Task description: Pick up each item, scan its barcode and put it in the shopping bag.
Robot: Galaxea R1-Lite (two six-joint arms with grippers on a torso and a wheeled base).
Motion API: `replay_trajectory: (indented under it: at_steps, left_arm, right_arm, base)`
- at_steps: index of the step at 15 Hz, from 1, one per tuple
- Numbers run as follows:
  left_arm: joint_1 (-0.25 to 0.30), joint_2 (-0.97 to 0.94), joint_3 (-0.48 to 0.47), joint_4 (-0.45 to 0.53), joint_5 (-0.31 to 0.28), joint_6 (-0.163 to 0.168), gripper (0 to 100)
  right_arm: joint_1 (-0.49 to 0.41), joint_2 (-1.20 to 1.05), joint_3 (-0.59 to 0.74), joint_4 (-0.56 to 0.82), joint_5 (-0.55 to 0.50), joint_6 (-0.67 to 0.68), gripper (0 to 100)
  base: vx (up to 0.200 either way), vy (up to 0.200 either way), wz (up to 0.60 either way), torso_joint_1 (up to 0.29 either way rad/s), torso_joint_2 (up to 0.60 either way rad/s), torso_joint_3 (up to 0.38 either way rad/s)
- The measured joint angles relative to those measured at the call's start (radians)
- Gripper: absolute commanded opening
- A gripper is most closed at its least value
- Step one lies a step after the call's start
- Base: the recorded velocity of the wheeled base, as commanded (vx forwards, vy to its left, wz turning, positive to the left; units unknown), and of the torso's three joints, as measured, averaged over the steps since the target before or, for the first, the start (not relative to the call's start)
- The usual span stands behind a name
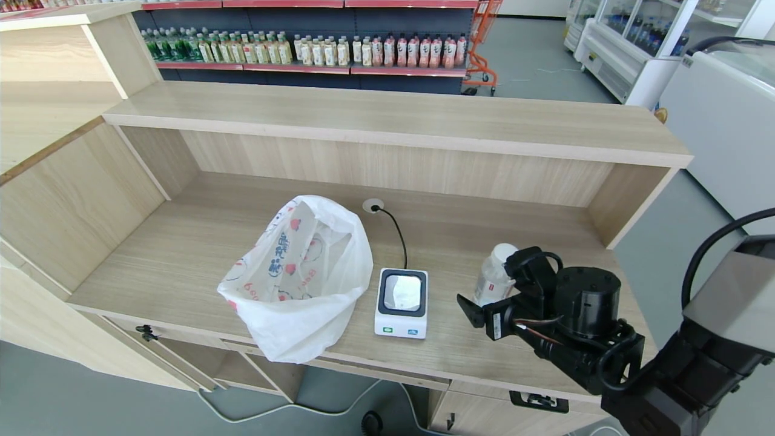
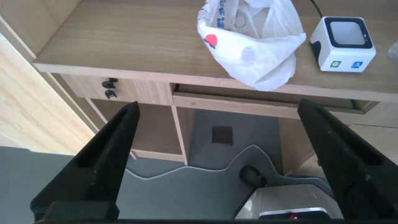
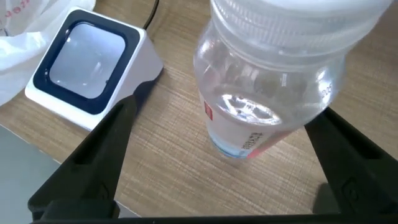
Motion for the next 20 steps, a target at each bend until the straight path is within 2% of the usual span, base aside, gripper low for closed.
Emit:
replay_trajectory:
  at_steps: [9,14,15,20]
  left_arm:
    - [0.000,0.000,0.000,0.000,0.000,0.000,100]
    - [0.000,0.000,0.000,0.000,0.000,0.000,100]
    - [0.000,0.000,0.000,0.000,0.000,0.000,100]
    - [0.000,0.000,0.000,0.000,0.000,0.000,100]
  right_arm:
    - [-0.035,0.072,-0.087,-0.006,0.051,-0.031,100]
    - [-0.053,0.129,-0.175,-0.006,0.117,-0.047,100]
    - [-0.056,0.141,-0.193,-0.006,0.130,-0.056,0]
    - [-0.085,0.180,-0.267,0.004,0.197,-0.109,0]
  base:
    - [0.000,0.000,0.00,0.000,0.00,0.000]
    - [0.000,0.000,0.00,0.000,0.00,0.000]
    - [0.000,0.000,0.00,0.000,0.00,0.000]
    - [0.000,0.000,0.00,0.000,0.00,0.000]
